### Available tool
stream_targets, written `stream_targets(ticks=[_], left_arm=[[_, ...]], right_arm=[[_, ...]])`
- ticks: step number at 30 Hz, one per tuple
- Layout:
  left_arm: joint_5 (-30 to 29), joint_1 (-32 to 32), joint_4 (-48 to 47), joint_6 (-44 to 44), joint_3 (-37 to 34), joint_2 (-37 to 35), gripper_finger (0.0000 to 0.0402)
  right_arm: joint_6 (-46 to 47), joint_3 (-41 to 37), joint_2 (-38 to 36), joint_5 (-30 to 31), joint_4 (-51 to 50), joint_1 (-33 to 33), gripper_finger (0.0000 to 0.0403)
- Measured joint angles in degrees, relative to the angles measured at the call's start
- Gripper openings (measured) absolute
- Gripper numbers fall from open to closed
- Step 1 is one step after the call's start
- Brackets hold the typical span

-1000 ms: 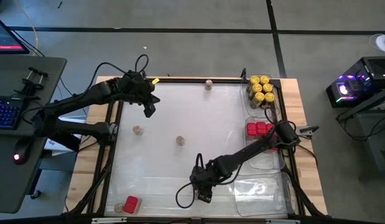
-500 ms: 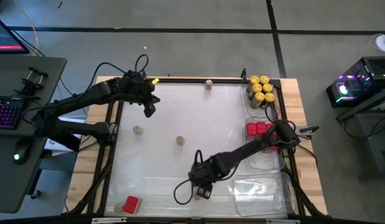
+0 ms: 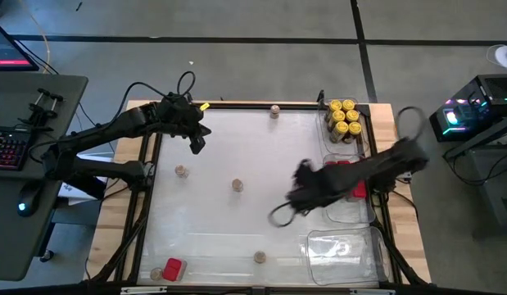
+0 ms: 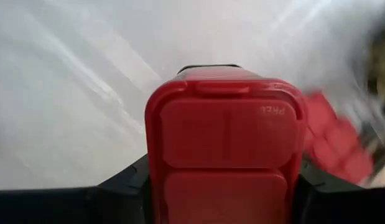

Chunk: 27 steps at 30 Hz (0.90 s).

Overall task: Sort spices by type
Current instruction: Put the red seasoning can into the middle transparent bin

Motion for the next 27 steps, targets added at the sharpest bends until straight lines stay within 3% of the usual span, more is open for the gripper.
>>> stream_targets(ticks=[3,8,11,18,27], left_arm=[[0.01,0.0,-0.01,-1.04,0.0,0.0,0.0],[0.02,0.01,-0.03,-1.16,0.0,0.0,0.0],[0.02,0.0,-0.03,-1.15,0.0,0.0,0.0],[-0.12,0.01,0.82,-1.13,0.0,0.02,0.0],[-0.23,-0.01,2.51,-1.13,0.0,0.02,0.0]], right_arm=[[15.01,-10.36,-10.01,-1.24,0.87,2.28,0.0195],[39.7,-26.25,-23.67,-9.78,2.56,7.24,0.0195],[47.26,-33.11,-29.49,-9.58,8.15,8.82,0.0195],[51.2,-43.65,-33.47,-11.19,13.15,7.27,0.0195],[50.8,-48.13,-33.61,-11.41,16.15,3.51,0.0195]])
